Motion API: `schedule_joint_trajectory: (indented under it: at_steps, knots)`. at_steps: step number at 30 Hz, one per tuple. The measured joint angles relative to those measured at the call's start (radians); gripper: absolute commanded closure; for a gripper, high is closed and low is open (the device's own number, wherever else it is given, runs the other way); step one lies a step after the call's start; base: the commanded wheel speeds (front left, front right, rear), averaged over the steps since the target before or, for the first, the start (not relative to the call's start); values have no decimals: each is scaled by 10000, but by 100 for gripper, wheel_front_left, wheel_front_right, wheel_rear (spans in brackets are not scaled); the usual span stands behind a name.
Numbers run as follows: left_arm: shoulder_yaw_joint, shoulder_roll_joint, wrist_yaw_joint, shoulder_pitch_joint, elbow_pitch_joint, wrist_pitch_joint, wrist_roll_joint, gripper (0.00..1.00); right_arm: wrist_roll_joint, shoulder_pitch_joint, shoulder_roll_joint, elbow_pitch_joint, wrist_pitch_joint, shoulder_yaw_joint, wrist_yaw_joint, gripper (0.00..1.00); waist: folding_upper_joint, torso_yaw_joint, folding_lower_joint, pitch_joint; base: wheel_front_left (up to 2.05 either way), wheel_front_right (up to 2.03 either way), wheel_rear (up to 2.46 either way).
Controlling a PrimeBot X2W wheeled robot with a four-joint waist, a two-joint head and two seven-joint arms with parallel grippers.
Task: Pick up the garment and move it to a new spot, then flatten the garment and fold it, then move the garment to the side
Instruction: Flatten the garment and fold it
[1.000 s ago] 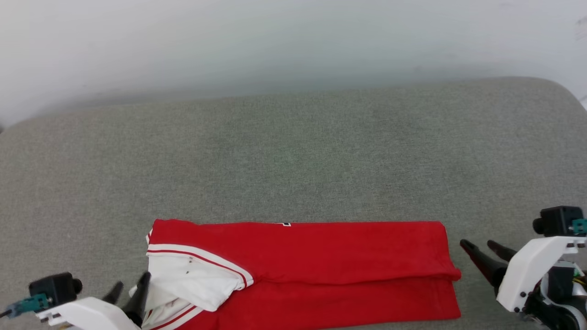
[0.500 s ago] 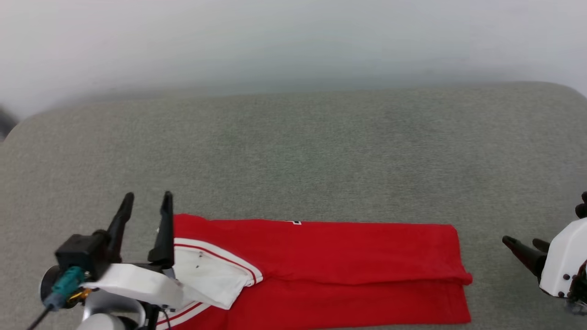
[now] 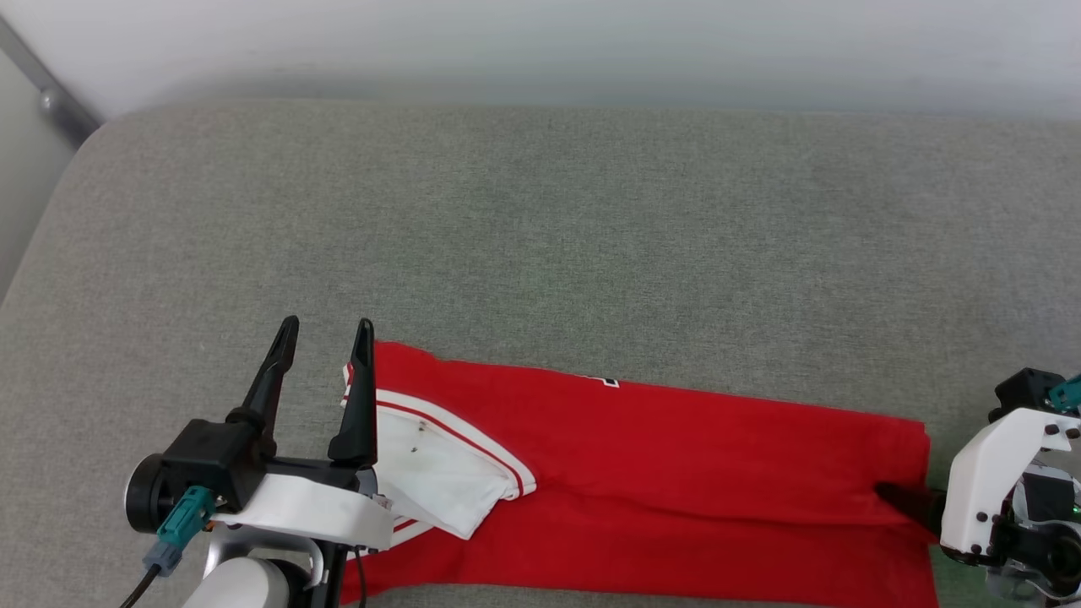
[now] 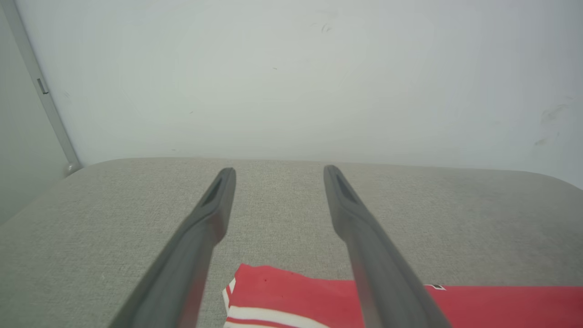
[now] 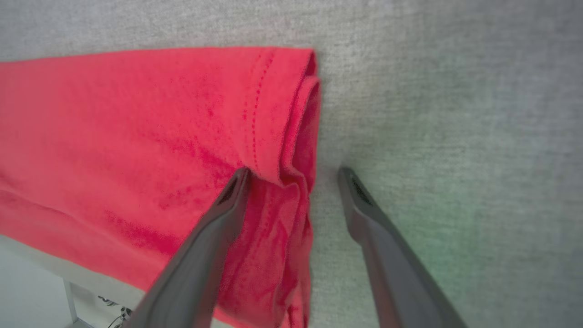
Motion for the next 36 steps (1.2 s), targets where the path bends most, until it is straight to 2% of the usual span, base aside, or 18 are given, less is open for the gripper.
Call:
schedule_joint_trajectory:
  at_steps: [3, 4, 5, 6, 7, 16, 21, 26, 30, 34, 36]
  knots:
    - [-8, -23, 6, -74, 6, -15, 25, 0, 52, -170, -63, 391, 17, 119, -2, 0, 0, 129, -1, 119, 0, 0, 0]
    - [-8, -23, 23, -75, 19, -17, 29, 0, 109, -194, -63, 485, -15, 146, -4, 6, 0, 143, -1, 127, 0, 0, 0]
    - [-4, -21, 35, -75, 27, -15, 29, 0, 146, -253, -75, 566, -15, 211, -12, 56, 0, 136, -1, 112, 0, 0, 0]
    - [-2, -19, 52, -75, 25, -15, 29, 0, 186, -293, -88, 623, -59, 293, -23, 87, 0, 118, -1, 95, 0, 0, 0]
    - [6, -12, 86, -75, 27, -13, 38, 0, 201, -311, -92, 667, -115, 366, -23, 100, 0, 95, -1, 72, 0, 0, 0]
    - [54, 318, 360, 145, -15, 180, 215, 0, 616, -396, -159, 474, -418, 1306, -17, 100, 0, -222, 0, -444, 0, 0, 0]
    - [150, 493, 640, 413, -79, 259, 286, 0, 711, -573, -610, 217, -491, 1246, 0, 100, 0, -515, 1, -694, 0, 0, 0]
    - [215, 612, 792, 626, -140, 255, 305, 0, 527, -686, -1039, 61, -272, 468, 0, 100, 0, -804, 0, -889, 0, 0, 0]
    - [198, 629, 884, 764, -157, 251, 380, 0, 163, -684, -1285, -90, 155, -777, -2, 100, 0, -1022, 0, -1015, 0, 0, 0]
    - [157, 608, 895, 781, -155, 217, 387, 0, -190, -683, -1407, -389, 550, -2023, -2, 100, 0, -1166, 1, -1088, 0, 0, 0]
    - [150, 593, 894, 781, -153, 178, 385, 0, -148, -721, -1218, -470, 872, -2522, -2, 100, 0, -1209, 0, -1100, 0, 0, 0]
